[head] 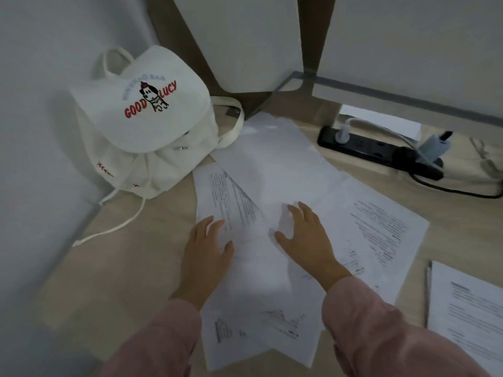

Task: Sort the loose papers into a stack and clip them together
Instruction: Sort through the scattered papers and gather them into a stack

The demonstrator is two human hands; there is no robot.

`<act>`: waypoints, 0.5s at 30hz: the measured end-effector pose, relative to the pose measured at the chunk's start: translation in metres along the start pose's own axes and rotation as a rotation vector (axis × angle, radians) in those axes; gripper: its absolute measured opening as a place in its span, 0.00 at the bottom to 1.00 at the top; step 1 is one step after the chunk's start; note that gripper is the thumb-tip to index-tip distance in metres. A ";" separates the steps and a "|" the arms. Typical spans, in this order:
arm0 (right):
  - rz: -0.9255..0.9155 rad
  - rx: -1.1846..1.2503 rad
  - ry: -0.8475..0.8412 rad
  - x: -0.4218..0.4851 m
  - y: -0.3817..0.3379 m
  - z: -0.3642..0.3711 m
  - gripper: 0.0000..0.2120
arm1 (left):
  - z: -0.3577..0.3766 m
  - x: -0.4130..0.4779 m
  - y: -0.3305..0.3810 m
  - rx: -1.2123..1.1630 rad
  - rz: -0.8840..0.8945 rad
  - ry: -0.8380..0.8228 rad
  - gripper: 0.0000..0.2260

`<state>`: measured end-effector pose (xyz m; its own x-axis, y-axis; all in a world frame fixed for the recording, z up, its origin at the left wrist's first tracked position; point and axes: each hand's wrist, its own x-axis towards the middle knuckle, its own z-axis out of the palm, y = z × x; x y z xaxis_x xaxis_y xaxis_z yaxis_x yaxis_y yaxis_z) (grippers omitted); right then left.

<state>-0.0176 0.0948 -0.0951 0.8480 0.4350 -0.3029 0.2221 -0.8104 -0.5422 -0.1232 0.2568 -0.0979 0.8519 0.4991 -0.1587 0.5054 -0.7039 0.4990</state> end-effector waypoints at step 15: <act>-0.008 -0.250 0.147 0.031 -0.013 0.007 0.17 | 0.008 0.047 -0.016 0.617 0.382 -0.233 0.26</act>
<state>0.0026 0.1215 -0.1037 0.9025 0.3947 -0.1723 0.3251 -0.8868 -0.3285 -0.0902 0.2877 -0.1201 0.9553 0.0922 -0.2808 0.0959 -0.9954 -0.0005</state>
